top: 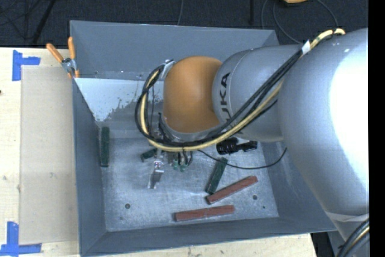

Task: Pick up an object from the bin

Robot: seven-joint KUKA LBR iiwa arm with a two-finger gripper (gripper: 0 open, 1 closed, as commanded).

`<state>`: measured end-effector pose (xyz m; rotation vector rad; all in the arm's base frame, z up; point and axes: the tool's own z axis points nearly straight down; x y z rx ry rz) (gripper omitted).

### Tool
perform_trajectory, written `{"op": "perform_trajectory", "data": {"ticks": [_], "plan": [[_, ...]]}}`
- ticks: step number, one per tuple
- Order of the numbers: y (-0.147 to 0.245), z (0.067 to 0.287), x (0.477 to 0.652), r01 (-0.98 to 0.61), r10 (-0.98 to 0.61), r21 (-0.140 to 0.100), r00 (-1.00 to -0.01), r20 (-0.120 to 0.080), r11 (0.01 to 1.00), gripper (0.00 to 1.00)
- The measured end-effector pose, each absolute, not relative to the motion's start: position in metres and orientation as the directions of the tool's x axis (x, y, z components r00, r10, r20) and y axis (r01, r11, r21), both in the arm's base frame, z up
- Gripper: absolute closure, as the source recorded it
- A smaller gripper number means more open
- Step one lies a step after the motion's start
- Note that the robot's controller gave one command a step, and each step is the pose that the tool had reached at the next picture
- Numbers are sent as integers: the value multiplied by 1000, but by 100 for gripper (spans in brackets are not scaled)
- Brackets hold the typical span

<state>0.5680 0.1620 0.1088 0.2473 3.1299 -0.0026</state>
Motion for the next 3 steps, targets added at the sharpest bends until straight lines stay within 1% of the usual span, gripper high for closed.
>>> {"op": "perform_trajectory", "data": {"ticks": [1,2,3], "plan": [[114,76,598,-64,-64,5,-998,-13,998,100],[114,76,598,-63,-63,5,-998,-13,998,100],[138,138,600,-467,-467,1,-884,-2,884,100]]}}
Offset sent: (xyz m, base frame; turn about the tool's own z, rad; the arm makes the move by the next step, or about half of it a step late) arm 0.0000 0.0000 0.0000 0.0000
